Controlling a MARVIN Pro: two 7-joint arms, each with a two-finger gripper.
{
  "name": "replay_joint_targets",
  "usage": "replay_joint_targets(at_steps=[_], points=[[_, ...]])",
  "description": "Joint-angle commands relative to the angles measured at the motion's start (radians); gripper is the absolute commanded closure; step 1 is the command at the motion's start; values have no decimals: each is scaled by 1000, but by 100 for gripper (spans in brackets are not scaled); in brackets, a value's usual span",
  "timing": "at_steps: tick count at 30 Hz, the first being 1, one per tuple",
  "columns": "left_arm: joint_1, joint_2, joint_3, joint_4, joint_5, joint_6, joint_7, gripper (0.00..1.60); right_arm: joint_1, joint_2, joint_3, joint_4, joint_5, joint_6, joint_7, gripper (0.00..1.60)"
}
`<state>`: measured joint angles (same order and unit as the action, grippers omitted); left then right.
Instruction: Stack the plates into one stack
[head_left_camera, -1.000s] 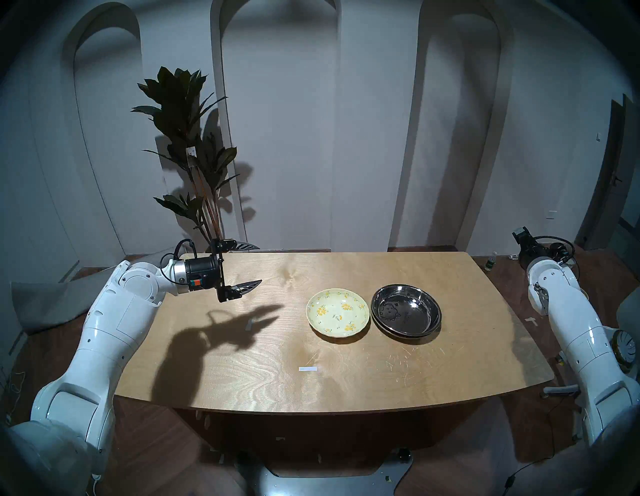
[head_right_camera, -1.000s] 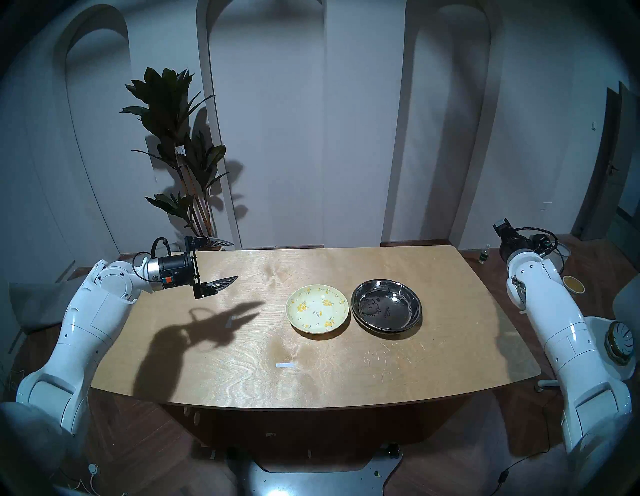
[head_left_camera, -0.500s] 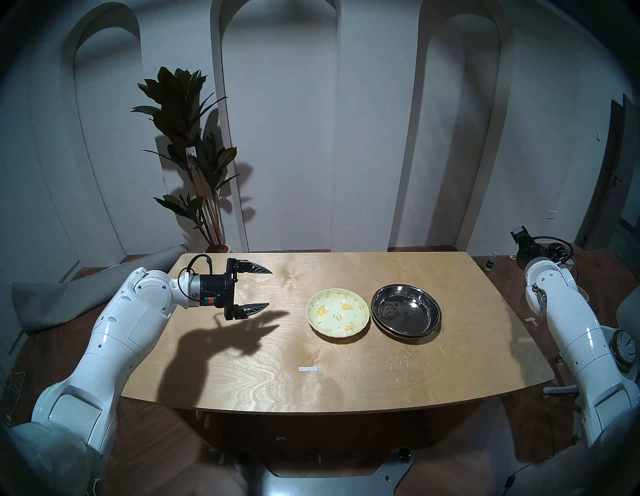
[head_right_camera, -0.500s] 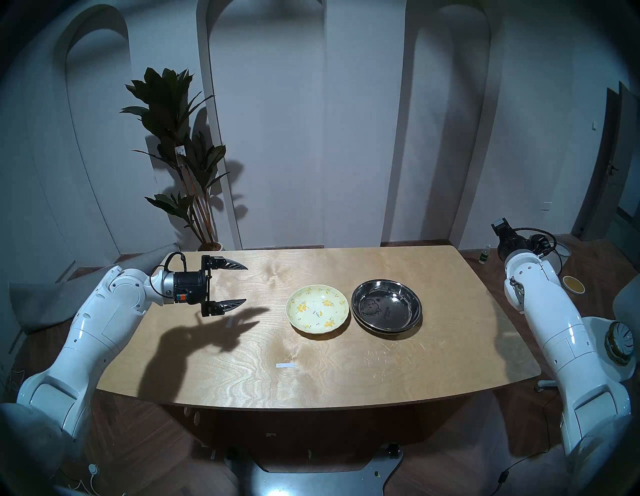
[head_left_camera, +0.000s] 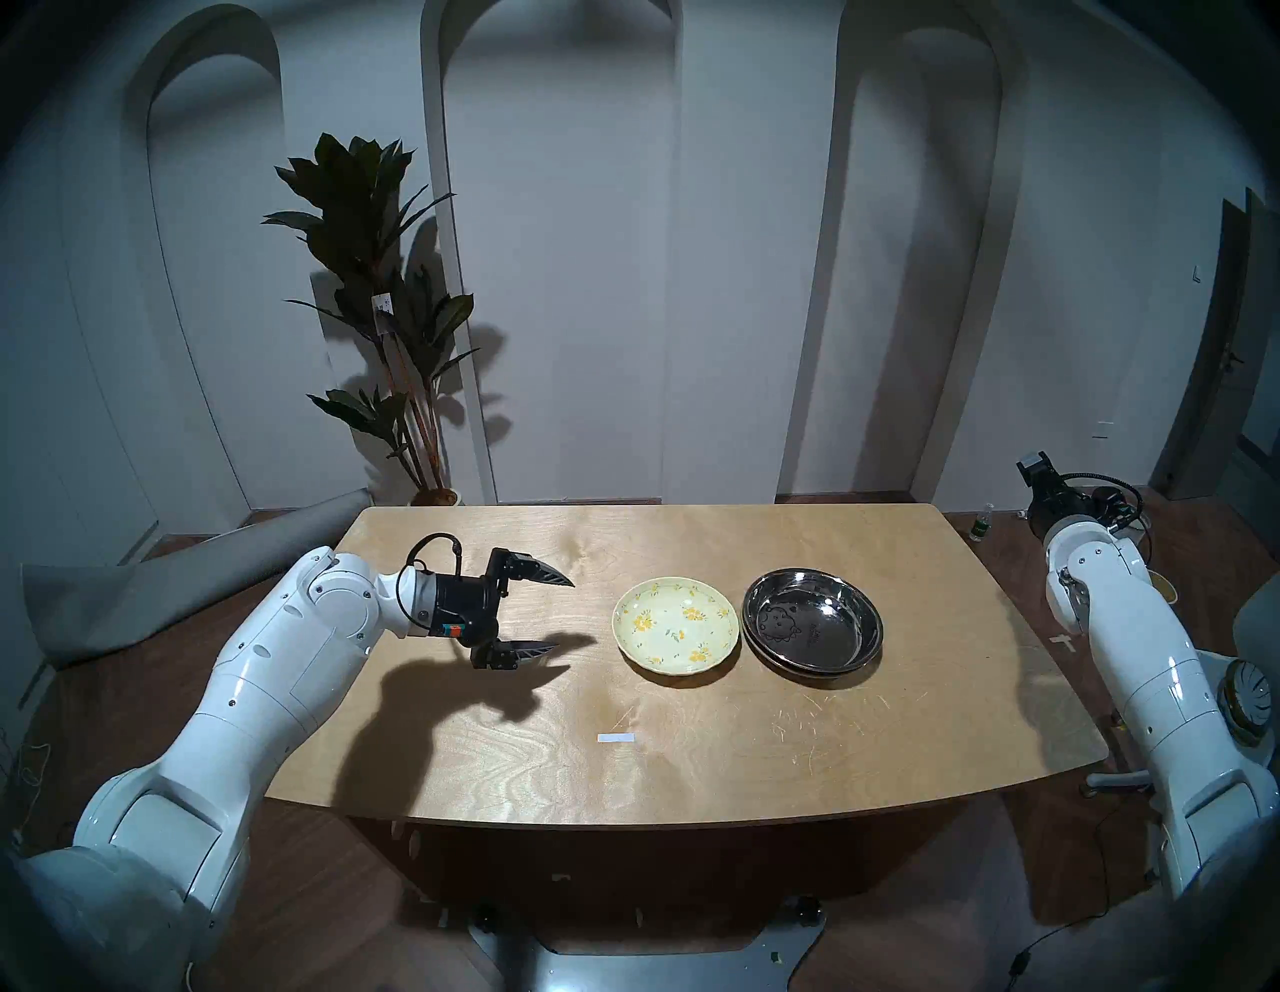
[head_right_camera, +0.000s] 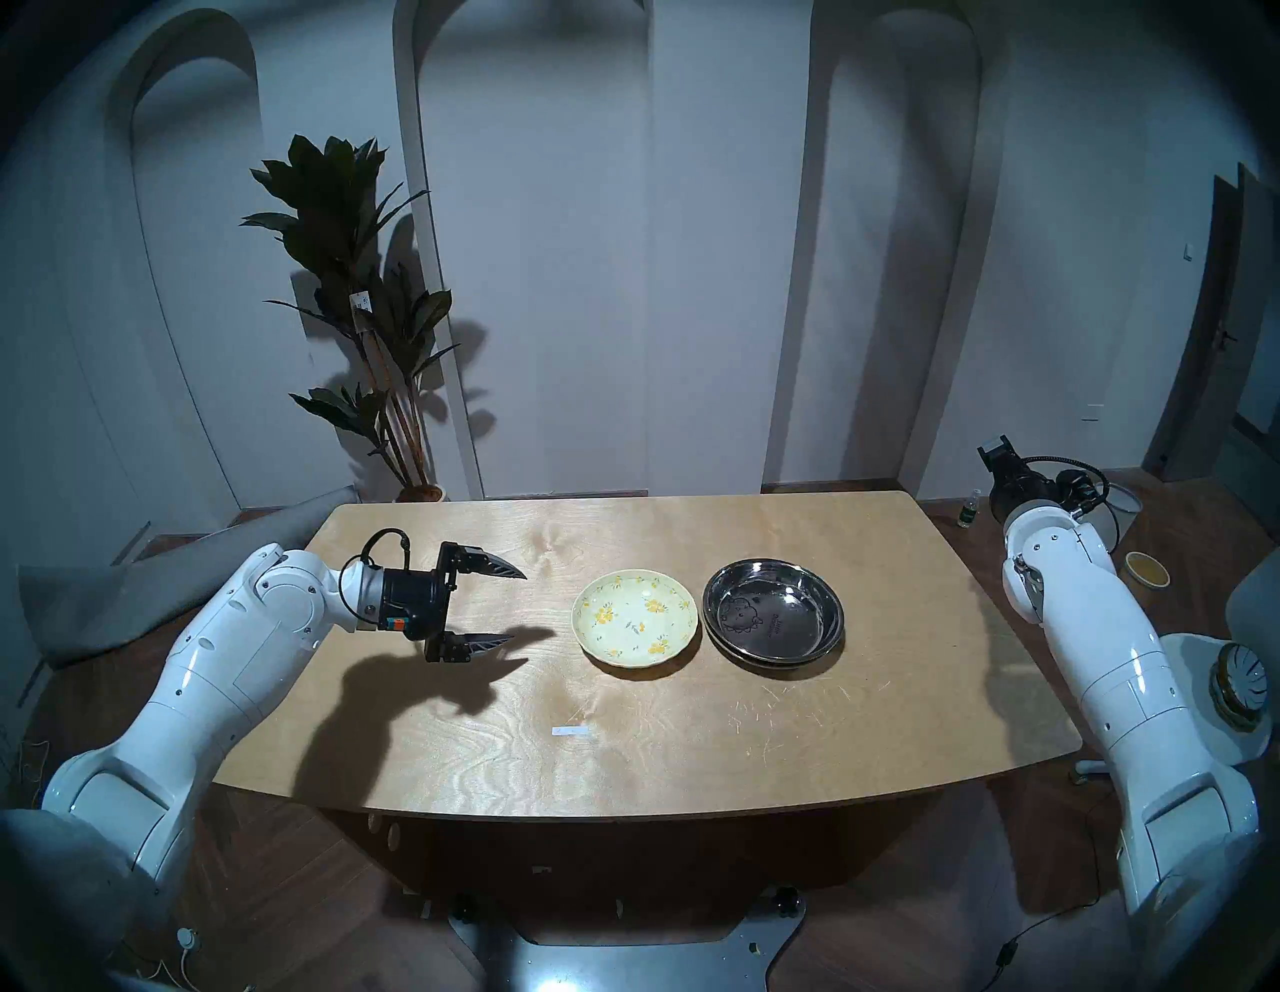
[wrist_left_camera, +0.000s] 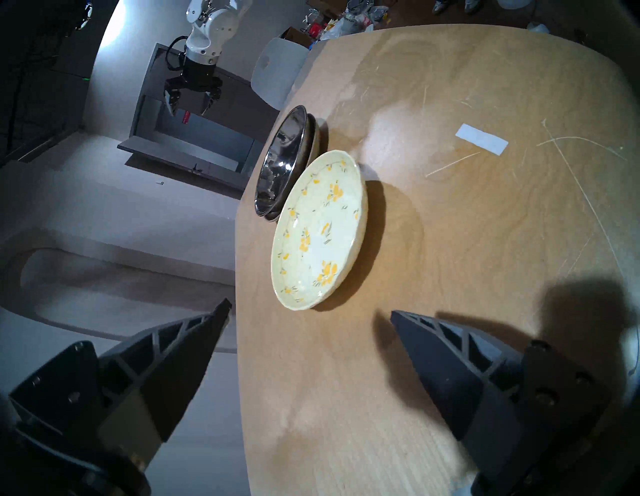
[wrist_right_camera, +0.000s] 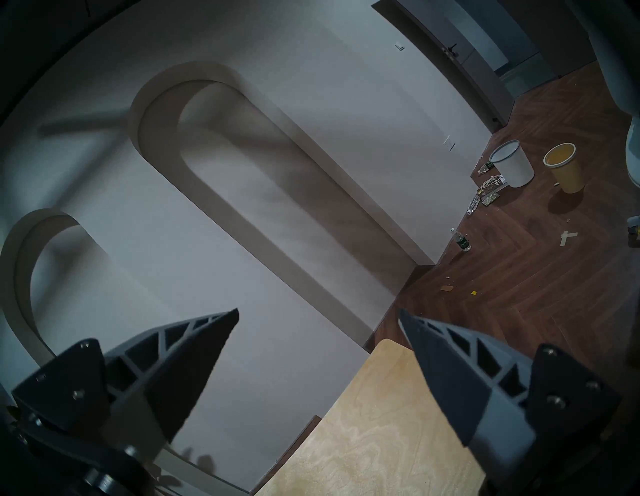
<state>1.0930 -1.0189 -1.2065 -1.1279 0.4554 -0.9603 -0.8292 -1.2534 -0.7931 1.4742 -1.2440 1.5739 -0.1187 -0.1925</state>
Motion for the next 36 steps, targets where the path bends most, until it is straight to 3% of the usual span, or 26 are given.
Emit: replay_joint_targets(at_steps=[1, 25, 36], points=[[-31, -11, 8, 3, 29, 0, 33, 0, 4, -6, 4, -27, 1, -11, 15, 0], [-63, -22, 111, -45, 190, 0, 98, 0, -7, -39, 6, -33, 12, -32, 27, 0], [-93, -51, 163, -111, 253, 0, 143, 0, -41, -9, 43, 15, 14, -52, 13, 0]])
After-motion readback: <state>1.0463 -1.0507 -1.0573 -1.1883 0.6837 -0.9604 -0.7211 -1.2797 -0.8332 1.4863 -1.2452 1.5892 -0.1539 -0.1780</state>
